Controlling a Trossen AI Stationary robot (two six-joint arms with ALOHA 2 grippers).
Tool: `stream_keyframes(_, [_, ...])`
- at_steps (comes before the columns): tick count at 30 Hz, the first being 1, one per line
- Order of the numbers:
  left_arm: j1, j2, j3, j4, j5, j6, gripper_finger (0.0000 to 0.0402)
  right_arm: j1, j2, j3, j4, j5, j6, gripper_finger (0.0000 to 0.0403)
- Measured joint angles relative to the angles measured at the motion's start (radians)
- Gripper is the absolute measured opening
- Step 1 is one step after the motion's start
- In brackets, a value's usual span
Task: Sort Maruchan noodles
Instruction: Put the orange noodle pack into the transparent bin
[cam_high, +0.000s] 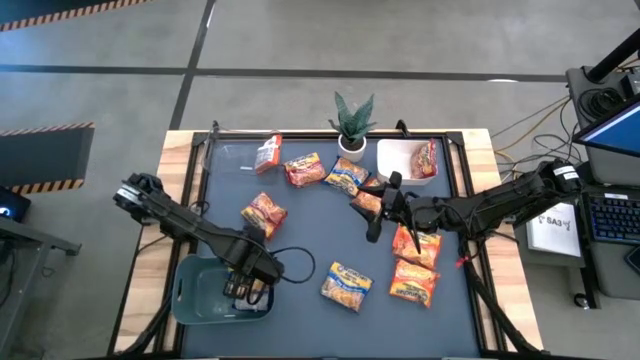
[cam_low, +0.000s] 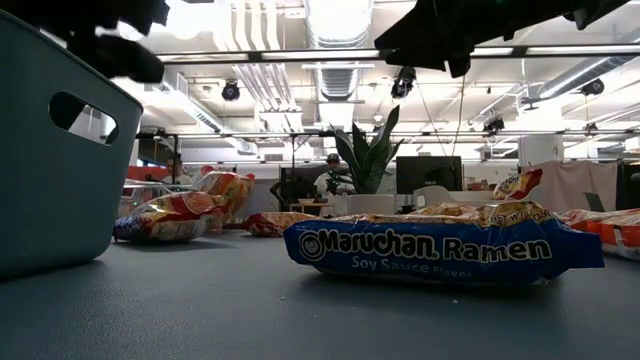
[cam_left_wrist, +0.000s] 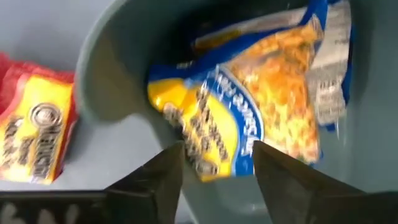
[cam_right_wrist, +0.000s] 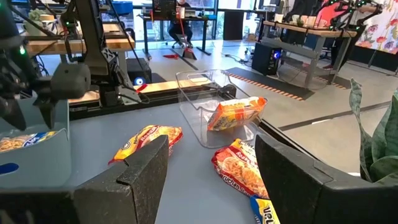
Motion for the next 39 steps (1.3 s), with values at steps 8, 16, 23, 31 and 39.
stream_keyframes(8, [0.0, 0.0, -0.053, 0.174, 0.034, -0.01, 0.0075, 0.0, 0.0, 0.0, -0.002, 0.0, -0.002, 0.0228])
stream_keyframes(16, [0.0, 0.0, -0.071, 0.258, 0.05, -0.046, 0.0004, 0.0, 0.0, 0.0, -0.008, 0.0, -0.002, 0.0228])
stream_keyframes(23, [-0.007, -0.023, -0.054, 0.197, 0.061, -0.076, 0.0001, 0.0, 0.0, 0.0, -0.014, 0.0, 0.012, 0.0228])
stream_keyframes(31, [-0.007, -0.191, -0.029, 0.205, -0.135, -0.023, 0.0, 0.0, 0.0, 0.027, -0.055, -0.006, 0.125, 0.0228])
stream_keyframes(39, [-0.006, -0.4, -0.138, 0.53, -0.441, 0.158, 0.0, 0.0, 0.01, 0.203, -0.419, -0.009, 0.281, 0.0221])
